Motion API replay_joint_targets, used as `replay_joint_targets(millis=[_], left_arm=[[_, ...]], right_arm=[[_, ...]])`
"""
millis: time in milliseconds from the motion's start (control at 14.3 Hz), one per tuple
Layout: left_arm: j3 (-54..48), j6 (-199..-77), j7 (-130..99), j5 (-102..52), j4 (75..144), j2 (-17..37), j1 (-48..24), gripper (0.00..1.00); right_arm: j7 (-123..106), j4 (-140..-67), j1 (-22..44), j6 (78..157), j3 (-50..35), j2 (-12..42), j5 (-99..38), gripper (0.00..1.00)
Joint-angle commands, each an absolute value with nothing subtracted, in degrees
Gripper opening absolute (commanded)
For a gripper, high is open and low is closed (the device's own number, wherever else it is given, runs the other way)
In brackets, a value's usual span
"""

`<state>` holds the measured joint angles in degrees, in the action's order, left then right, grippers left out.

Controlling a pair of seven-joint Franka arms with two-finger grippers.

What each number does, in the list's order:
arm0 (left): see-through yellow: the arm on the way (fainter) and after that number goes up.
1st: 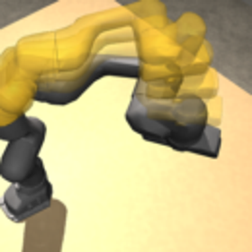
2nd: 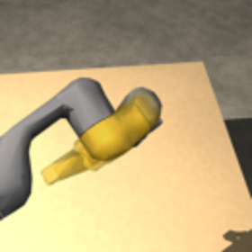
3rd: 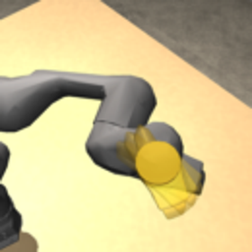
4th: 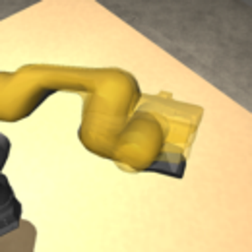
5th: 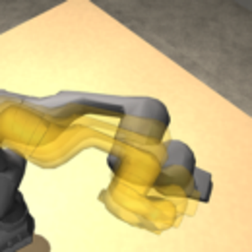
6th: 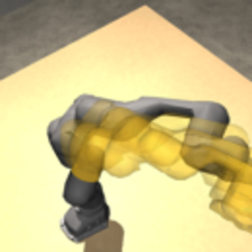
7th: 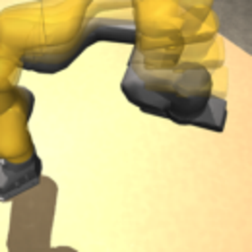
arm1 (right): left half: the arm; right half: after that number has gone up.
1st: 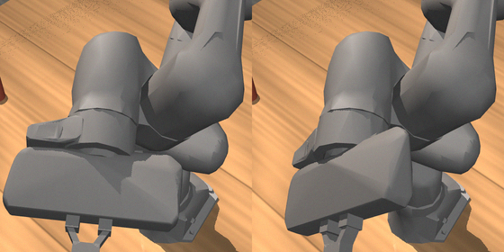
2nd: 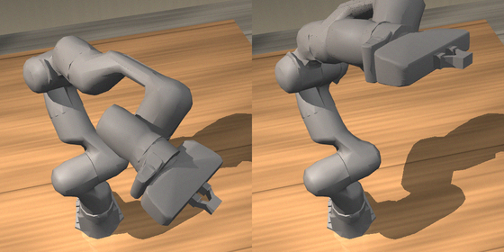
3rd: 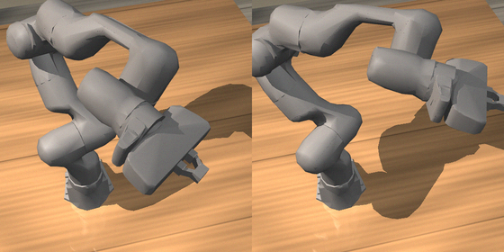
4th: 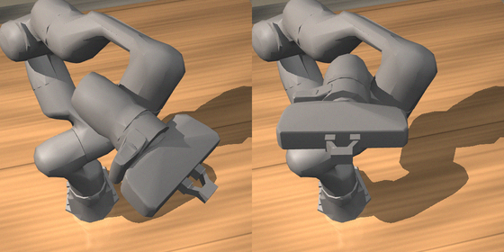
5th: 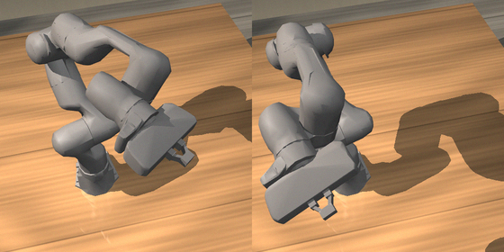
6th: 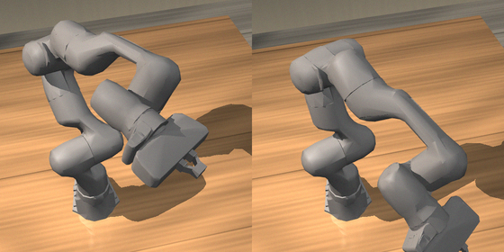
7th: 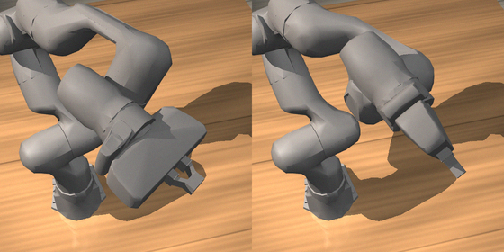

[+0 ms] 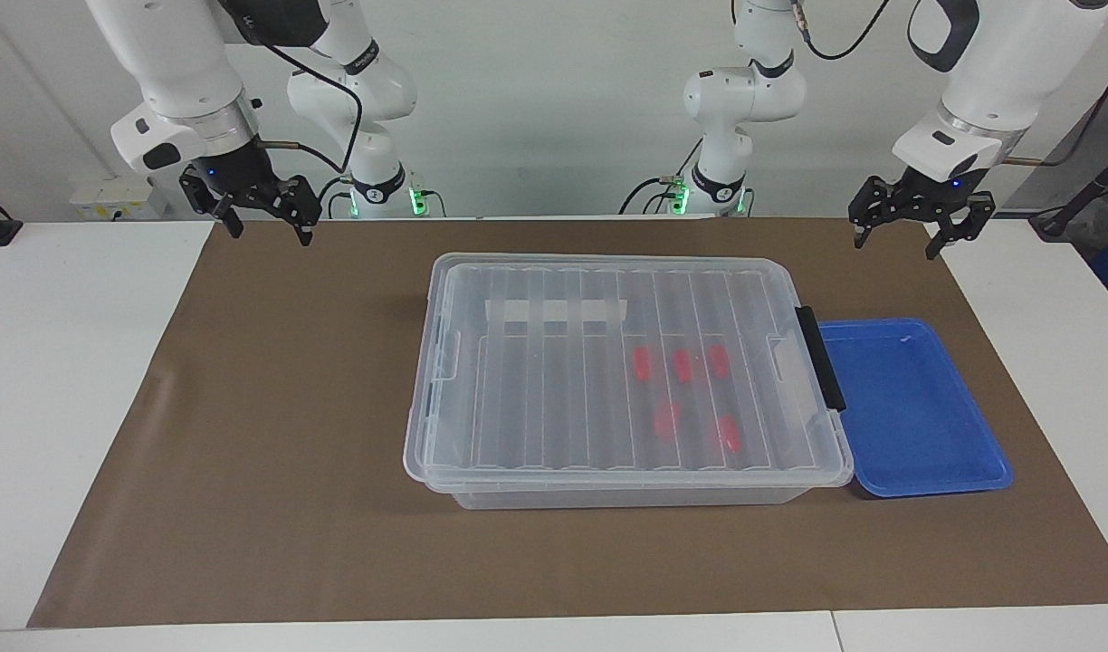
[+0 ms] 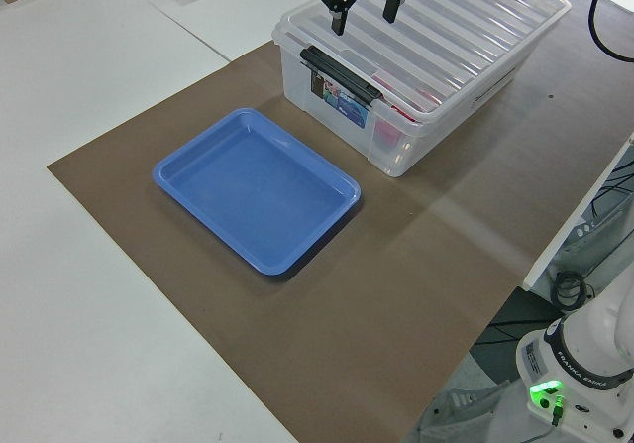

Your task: Place red block in blue tray from box

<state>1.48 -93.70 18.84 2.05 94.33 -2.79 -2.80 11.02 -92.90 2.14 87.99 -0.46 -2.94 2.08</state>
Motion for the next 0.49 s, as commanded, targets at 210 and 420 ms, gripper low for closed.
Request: replay_joint_targets(millis=[210,420], left_arm=[[1.8,-94.1,19.2,1.8,96.1,-4.2,-3.0,1.00],[1.8,-94.1,19.2,1.8,96.1,-4.2,-2.9,1.00]], right_arm=[[9.8,-92.9,2.1,87.6,-0.4,-3.1,2.2,1.00],[9.8,-93.1,2.1,88.1,-0.4,-3.1,2.0,1.00]])
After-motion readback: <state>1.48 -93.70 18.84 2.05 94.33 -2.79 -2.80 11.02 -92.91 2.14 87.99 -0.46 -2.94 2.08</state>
